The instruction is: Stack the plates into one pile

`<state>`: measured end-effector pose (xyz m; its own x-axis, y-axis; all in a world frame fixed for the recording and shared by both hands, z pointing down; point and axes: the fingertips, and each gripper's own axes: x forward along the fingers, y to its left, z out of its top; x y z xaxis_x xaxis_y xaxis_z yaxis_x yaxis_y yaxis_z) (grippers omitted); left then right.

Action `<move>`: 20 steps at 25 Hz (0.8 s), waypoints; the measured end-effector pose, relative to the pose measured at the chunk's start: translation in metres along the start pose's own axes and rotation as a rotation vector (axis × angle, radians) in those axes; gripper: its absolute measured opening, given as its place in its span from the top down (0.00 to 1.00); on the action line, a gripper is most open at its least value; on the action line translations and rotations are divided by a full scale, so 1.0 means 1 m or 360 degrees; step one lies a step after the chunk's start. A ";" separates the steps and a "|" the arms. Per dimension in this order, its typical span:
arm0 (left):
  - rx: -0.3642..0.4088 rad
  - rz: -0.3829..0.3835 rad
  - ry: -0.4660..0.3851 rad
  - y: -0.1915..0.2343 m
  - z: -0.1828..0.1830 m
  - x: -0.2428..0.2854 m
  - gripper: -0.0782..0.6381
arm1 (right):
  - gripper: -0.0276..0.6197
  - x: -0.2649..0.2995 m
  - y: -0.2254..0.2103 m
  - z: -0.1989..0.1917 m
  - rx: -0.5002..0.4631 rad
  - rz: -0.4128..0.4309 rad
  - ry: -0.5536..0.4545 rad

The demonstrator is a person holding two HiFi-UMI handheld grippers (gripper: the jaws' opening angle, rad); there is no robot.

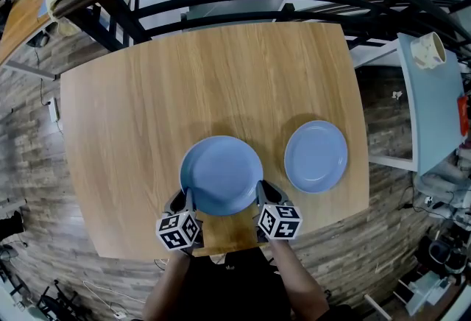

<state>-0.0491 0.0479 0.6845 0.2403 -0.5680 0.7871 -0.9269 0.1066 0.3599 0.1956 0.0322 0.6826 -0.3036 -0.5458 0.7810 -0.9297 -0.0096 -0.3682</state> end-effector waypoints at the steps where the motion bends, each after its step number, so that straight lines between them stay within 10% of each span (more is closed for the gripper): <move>1: 0.0007 0.0002 0.0003 0.000 0.000 0.000 0.82 | 0.89 0.000 0.000 0.000 -0.0002 -0.0001 0.0000; 20: 0.0127 0.0028 0.0020 -0.006 0.002 0.003 0.75 | 0.89 0.004 0.000 0.005 -0.0084 -0.0024 0.0022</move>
<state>-0.0438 0.0437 0.6834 0.2269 -0.5565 0.7992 -0.9508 0.0511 0.3055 0.1953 0.0262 0.6831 -0.2919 -0.5345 0.7932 -0.9438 0.0263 -0.3296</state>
